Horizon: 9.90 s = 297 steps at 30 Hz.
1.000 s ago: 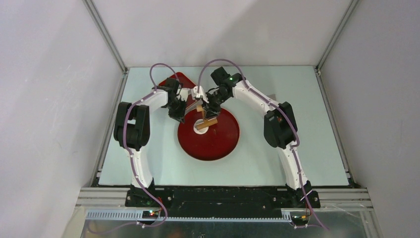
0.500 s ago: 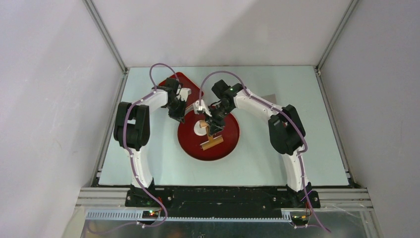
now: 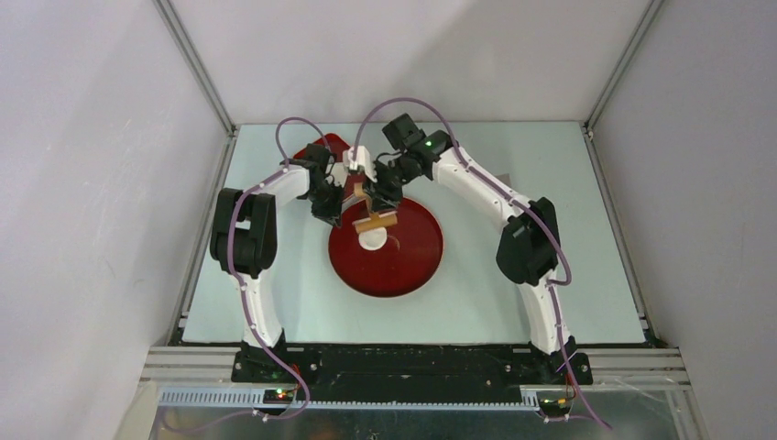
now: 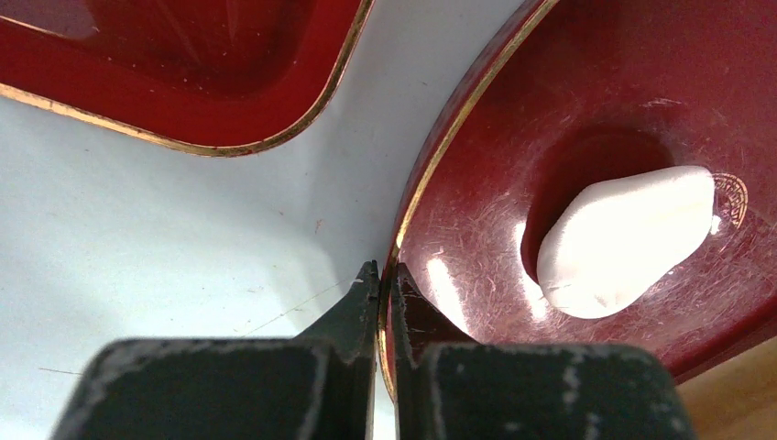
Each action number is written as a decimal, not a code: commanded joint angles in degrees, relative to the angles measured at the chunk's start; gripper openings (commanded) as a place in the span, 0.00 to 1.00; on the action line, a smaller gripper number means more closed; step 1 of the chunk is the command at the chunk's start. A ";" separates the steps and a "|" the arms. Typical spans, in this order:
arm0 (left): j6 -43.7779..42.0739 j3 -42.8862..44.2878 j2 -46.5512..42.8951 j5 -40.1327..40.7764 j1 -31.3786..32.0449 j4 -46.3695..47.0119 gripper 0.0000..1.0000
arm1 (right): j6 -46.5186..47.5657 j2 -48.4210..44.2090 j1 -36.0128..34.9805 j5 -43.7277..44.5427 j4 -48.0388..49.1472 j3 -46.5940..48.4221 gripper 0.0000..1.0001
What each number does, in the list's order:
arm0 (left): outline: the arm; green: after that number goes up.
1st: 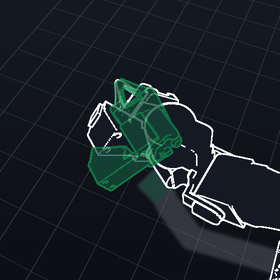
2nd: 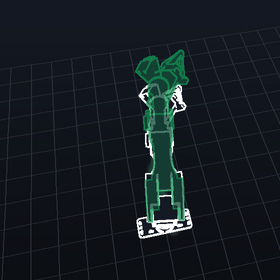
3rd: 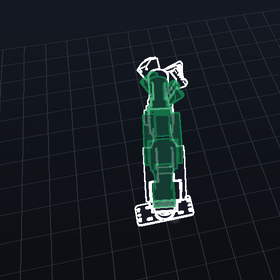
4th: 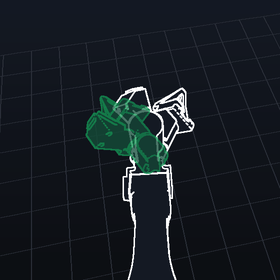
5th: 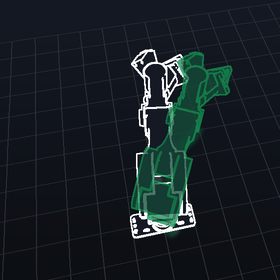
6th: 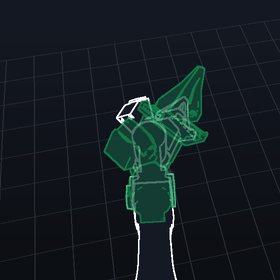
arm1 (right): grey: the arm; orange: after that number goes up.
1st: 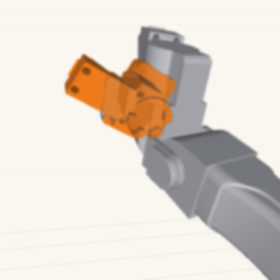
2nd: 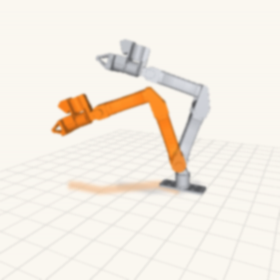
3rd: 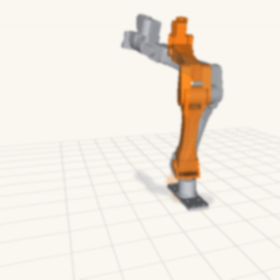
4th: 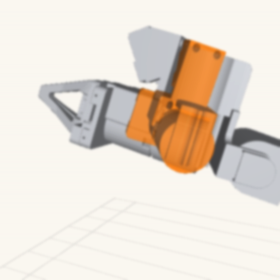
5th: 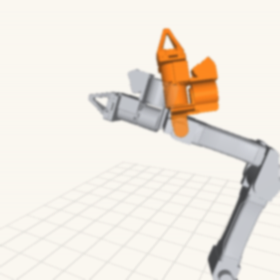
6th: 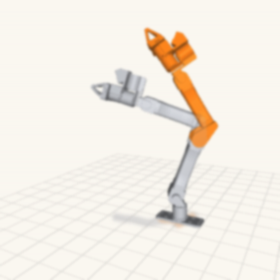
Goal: Roll out the dumpling wrappers from the dough
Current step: Flatten out the dough on the work surface.
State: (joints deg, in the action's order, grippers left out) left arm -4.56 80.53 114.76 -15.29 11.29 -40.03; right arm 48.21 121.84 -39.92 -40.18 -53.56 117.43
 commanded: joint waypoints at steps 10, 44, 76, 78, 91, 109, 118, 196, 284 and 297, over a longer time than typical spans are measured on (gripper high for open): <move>-0.43 0.87 1.95 0.22 -0.30 1.83 0.00 | 2.52 12.27 0.27 -1.45 1.08 9.55 0.00; 0.22 0.97 1.87 0.64 -0.39 1.84 0.00 | -1.53 -8.40 -4.62 3.38 14.14 -35.71 0.00; 0.34 0.87 1.78 0.86 -0.39 1.84 0.00 | -10.65 -16.84 -6.83 7.36 21.37 -45.41 0.00; 0.40 0.86 1.78 0.92 -0.39 1.89 0.00 | -12.15 -14.28 -5.39 6.85 20.50 -41.28 0.00; 0.42 0.85 1.78 0.85 -0.39 1.89 0.00 | -19.42 -1.18 -1.52 10.10 21.80 -25.34 0.00; 0.46 0.90 1.77 0.97 -0.35 1.85 0.00 | -35.29 -4.21 -2.05 38.11 35.16 -31.47 0.00; 0.44 0.87 1.78 1.10 -0.37 1.95 0.00 | -42.29 -6.95 -1.62 45.09 33.28 -34.56 0.00; 14.85 -10.88 -6.49 11.47 0.14 10.76 0.00 | -59.24 -25.67 8.25 36.52 33.82 -36.93 0.00; 14.01 -10.56 -6.29 7.76 -1.81 11.35 0.05 | -26.72 -35.92 -3.41 54.07 35.39 -34.11 0.00; 8.18 -9.99 -5.36 -2.69 -2.85 10.21 0.03 | -23.98 -47.23 -5.55 61.13 49.62 -46.34 0.00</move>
State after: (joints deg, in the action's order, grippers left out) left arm 6.39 70.50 108.64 -14.96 8.84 -29.34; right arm 20.51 82.00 -43.13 16.32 -18.26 75.81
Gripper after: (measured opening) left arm 0.054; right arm 0.380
